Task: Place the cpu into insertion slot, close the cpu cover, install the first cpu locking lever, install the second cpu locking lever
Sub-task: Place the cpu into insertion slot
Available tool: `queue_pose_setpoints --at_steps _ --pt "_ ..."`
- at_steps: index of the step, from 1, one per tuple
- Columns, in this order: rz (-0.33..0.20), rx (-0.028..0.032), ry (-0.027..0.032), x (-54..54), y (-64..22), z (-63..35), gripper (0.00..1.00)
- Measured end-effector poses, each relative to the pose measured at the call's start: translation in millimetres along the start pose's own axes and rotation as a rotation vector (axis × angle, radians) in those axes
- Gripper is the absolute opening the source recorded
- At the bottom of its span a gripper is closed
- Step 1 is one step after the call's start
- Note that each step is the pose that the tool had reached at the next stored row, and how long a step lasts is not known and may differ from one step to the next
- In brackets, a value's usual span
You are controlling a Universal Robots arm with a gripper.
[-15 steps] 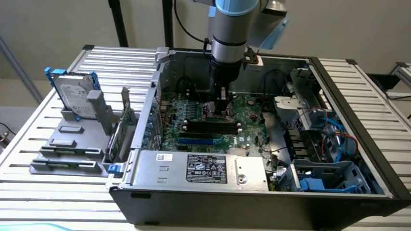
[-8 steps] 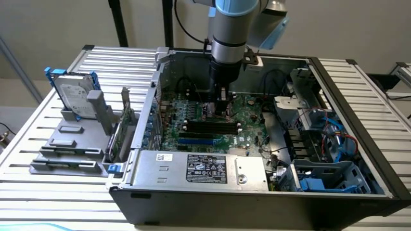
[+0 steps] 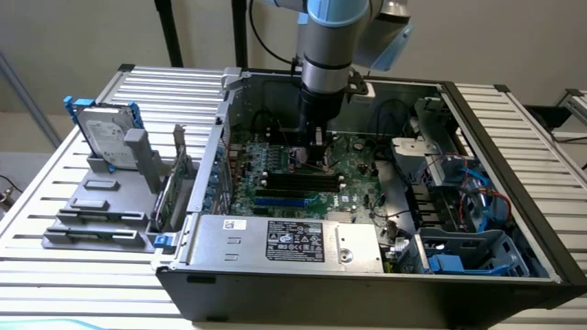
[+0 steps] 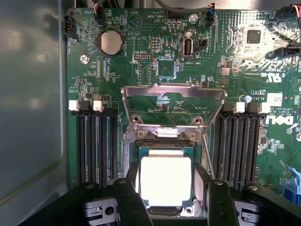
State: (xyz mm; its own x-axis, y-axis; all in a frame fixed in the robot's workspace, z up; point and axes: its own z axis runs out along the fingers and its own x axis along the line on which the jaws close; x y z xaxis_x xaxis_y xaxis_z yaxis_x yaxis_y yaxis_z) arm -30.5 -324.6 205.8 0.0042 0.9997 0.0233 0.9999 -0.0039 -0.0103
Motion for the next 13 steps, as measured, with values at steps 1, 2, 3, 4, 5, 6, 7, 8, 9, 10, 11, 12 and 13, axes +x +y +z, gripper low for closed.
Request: queue_pose_setpoints --at_steps 1,2,3,4,5,6,7,8,9,10,11,12,13 --pt "0.000 0.0000 -0.0001 0.0 0.0 0.4 0.54" --pt "0.000 0.0001 -0.0001 0.0 0.0 0.8 0.54" --pt "0.001 0.0001 -0.0002 0.0 0.0 1.1 0.54" --pt "0.001 0.0001 -0.0004 0.0 0.0 1.4 0.54" --pt "0.001 0.0000 -0.0005 0.0 0.0 1.8 0.54" --pt "0.001 0.0000 -0.0007 0.0 0.0 2.1 0.54" --pt "0.001 0.0000 -0.0008 0.1 0.0 2.5 0.54" --pt "0.001 0.0000 -0.0009 0.3 0.0 2.8 0.54" --pt "0.002 0.0001 -0.0011 0.5 0.0 3.0 0.54" --pt "0.002 0.0001 -0.0011 0.9 0.0 3.3 0.54" --pt "0.002 0.0000 -0.0009 1.3 0.0 3.6 0.54" --pt "0.002 -0.0001 -0.0009 1.8 0.0 3.9 0.54" --pt "0.003 -0.0001 -0.0009 2.3 0.0 4.1 0.54"
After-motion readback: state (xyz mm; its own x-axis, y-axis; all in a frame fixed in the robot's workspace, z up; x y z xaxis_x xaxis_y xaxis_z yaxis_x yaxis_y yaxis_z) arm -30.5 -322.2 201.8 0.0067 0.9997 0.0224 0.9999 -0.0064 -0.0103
